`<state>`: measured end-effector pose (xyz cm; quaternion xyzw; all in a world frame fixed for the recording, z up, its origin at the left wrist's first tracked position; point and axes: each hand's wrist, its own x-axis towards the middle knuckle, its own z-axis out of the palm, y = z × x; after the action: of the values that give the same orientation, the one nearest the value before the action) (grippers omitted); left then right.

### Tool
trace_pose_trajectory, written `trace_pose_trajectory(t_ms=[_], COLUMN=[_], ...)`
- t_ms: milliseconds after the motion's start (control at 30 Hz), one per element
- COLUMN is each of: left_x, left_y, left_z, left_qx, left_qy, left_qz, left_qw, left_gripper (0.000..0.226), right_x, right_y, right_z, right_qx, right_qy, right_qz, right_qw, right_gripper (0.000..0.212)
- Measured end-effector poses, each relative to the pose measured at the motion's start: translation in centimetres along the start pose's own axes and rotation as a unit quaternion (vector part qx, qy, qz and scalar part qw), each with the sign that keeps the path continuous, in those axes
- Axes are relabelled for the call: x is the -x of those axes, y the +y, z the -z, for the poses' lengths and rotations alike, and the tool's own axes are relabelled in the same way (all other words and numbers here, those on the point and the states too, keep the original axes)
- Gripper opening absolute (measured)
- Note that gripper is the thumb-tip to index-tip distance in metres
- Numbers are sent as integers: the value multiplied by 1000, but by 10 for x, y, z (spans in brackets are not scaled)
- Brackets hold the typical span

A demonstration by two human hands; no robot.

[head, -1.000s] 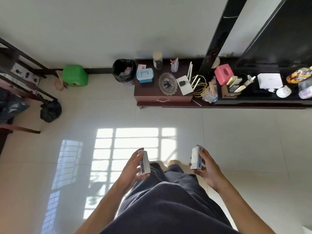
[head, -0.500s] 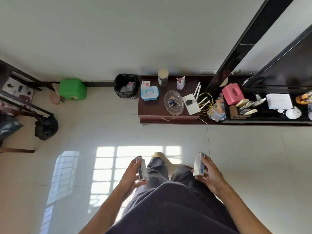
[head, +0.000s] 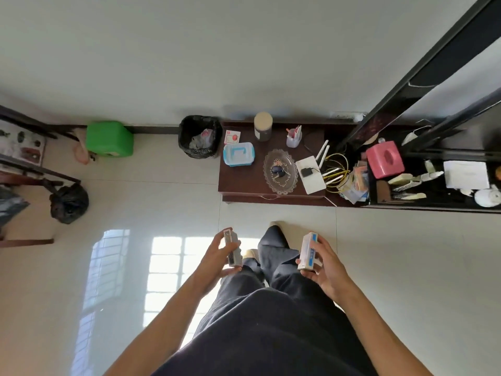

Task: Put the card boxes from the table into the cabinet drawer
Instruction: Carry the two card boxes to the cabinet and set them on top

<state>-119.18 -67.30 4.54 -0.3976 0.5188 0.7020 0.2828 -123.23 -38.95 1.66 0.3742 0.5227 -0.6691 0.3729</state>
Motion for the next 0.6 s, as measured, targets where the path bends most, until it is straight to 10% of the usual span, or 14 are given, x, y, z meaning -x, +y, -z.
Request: trace_pose_trajectory(t_ms=[600], left_x=[-238], left_y=[7], left_z=[22], left_qx=[-65], left_qy=[192], left_qz=[28], left_qw=[979], left_gripper=[35], right_x=[-260], right_y=[-45], right_z=[-60], right_qx=[332], right_qy=[-19], right_qz=[18], right_qw=[943], right_gripper=[56])
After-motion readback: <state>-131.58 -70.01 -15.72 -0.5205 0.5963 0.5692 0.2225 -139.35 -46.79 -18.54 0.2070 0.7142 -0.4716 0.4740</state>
